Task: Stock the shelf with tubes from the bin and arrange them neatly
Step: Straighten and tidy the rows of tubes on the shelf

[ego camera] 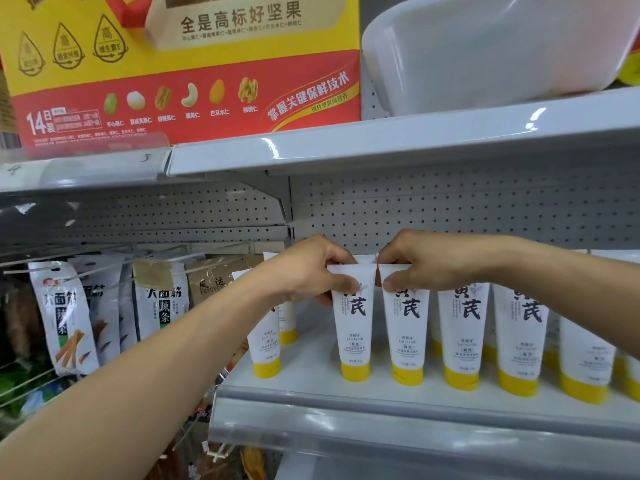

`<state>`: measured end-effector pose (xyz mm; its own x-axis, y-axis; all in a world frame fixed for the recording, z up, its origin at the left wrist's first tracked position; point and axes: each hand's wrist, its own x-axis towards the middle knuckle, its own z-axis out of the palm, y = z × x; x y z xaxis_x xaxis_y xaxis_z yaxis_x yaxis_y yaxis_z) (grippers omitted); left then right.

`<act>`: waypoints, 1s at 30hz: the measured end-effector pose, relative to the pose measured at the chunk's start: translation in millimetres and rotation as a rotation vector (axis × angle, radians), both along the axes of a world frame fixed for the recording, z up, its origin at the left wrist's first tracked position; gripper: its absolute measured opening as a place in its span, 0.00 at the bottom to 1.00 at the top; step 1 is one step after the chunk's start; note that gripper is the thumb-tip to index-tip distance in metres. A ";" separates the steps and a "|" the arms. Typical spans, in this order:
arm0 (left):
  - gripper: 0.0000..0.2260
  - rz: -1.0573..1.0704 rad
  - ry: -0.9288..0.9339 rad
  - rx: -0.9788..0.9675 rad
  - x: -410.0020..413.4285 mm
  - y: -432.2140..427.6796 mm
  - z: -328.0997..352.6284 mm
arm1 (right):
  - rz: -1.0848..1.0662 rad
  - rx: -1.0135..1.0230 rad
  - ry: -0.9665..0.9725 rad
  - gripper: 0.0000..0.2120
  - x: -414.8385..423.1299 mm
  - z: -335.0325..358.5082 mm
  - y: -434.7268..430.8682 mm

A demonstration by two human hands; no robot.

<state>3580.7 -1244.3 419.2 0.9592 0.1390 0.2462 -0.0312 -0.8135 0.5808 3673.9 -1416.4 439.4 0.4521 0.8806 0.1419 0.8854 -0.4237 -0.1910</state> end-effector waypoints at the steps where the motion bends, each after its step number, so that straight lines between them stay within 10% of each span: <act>1: 0.06 -0.002 0.005 0.001 0.3 -0.2 0.6 | -0.002 -0.001 0.002 0.09 -0.7 0.2 -0.3; 30: 0.11 0.314 -0.169 0.365 -30.8 54.6 48.6 | 0.028 0.224 -0.071 0.08 17.3 19.5 9.8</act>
